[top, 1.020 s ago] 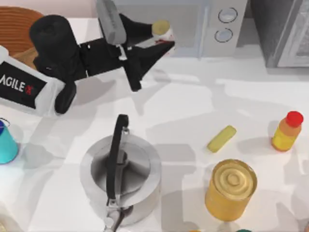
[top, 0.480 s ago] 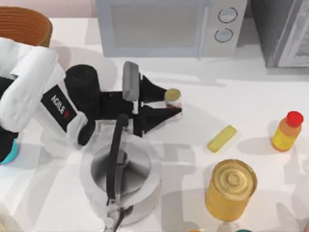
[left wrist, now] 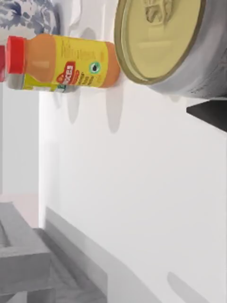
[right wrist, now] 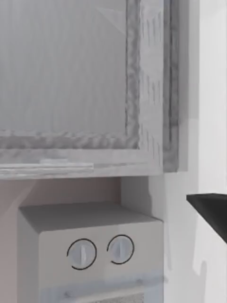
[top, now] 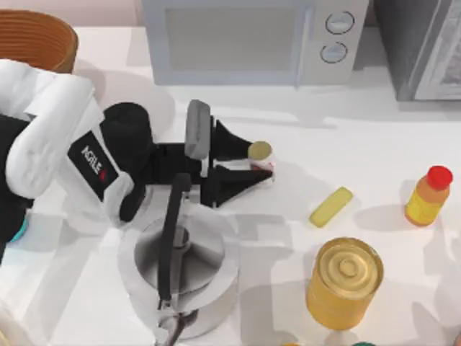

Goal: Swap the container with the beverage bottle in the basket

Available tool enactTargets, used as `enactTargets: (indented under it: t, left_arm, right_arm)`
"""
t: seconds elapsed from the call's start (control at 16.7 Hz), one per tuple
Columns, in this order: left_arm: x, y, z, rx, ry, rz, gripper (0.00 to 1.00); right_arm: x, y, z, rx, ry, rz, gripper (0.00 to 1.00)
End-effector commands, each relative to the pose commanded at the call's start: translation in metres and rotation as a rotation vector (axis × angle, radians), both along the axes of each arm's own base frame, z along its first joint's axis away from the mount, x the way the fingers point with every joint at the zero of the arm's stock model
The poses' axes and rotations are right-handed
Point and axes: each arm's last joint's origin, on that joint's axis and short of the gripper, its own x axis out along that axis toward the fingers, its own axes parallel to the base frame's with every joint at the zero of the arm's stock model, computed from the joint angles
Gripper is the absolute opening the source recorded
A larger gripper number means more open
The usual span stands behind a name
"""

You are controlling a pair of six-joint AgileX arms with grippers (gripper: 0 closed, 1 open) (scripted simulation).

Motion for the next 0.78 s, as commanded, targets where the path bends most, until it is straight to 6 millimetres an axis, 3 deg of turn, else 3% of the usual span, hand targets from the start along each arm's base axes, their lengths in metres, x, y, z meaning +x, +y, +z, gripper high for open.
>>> enactTargets:
  t: [0.78]
  left_arm:
    - [0.0000,0.0000,0.0000,0.000,0.000,0.000,0.98]
  right_arm:
    - [0.0000,0.0000,0.0000,0.000,0.000,0.000,1.00]
